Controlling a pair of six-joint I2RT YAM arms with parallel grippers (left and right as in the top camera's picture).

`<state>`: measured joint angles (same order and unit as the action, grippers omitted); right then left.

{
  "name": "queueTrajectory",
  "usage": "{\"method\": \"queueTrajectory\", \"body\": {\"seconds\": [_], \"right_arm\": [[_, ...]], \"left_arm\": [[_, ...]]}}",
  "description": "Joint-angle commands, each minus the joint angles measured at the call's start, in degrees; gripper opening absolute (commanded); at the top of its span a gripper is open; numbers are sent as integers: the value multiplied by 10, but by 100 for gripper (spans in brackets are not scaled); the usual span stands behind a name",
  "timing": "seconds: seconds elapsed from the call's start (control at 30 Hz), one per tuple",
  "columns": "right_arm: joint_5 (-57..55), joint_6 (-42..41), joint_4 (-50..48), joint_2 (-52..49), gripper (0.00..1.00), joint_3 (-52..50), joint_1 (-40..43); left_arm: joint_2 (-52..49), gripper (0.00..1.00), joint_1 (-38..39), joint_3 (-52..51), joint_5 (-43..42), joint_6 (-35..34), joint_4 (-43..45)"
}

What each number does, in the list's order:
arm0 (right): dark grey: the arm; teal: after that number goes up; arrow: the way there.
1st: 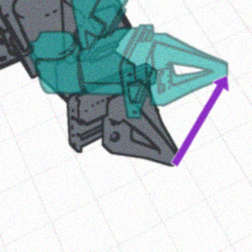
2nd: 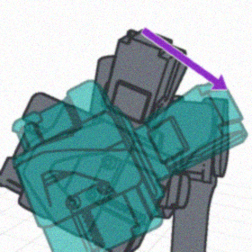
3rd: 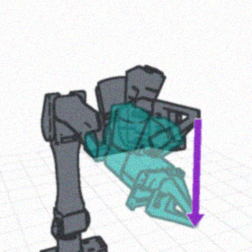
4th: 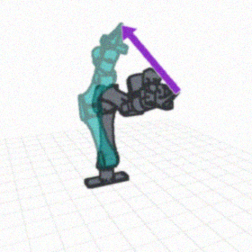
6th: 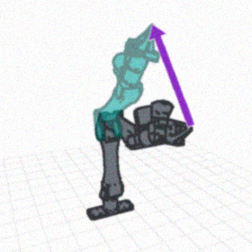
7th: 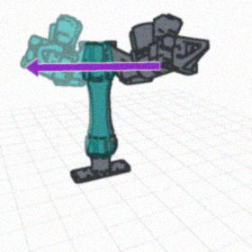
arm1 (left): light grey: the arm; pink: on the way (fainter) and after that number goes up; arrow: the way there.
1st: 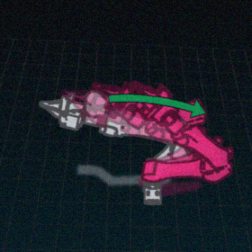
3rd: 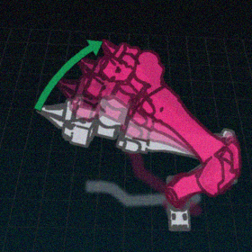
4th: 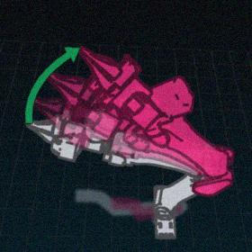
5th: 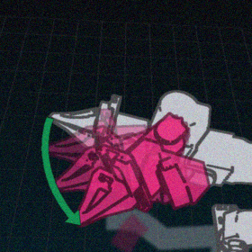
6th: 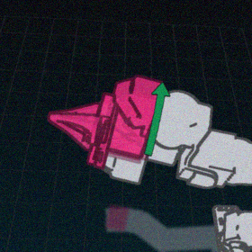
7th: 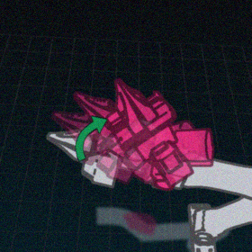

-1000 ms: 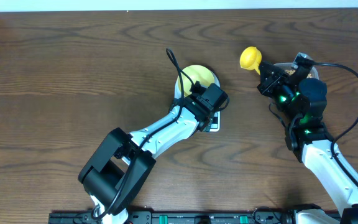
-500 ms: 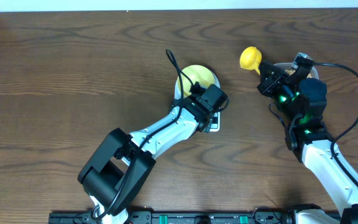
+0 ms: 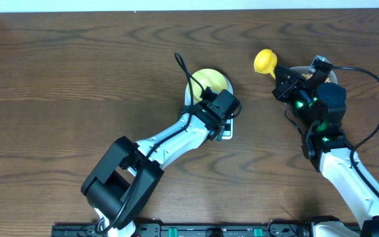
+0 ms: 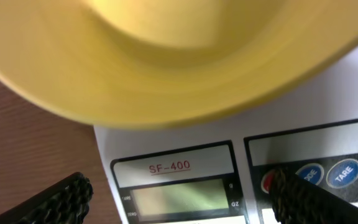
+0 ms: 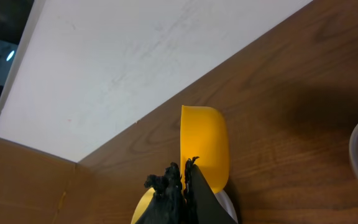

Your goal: Scoop item into bowl and weigh 50g on scale

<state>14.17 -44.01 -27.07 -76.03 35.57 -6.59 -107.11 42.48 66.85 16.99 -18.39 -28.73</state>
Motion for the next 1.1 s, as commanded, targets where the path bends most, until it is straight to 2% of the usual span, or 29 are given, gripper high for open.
{"method": "queueTrajectory", "body": {"seconds": [0.0,0.53,0.73,0.97,1.07], "right_arm": [[-8,10,-4,-2,1,8,4],[-9,10,-5,-2,1,8,4],[-21,10,-5,-2,1,8,4],[-28,15,-5,-2,1,8,4],[-34,20,-3,-2,1,8,4]], "left_arm": [[25,93,-3,-12,2,-3,-7],[136,93,-3,-12,2,2,-46],[178,93,-3,-12,-58,40,-65],[221,93,-6,-13,-62,62,-94],[230,93,-20,-12,-102,81,-96]]}}
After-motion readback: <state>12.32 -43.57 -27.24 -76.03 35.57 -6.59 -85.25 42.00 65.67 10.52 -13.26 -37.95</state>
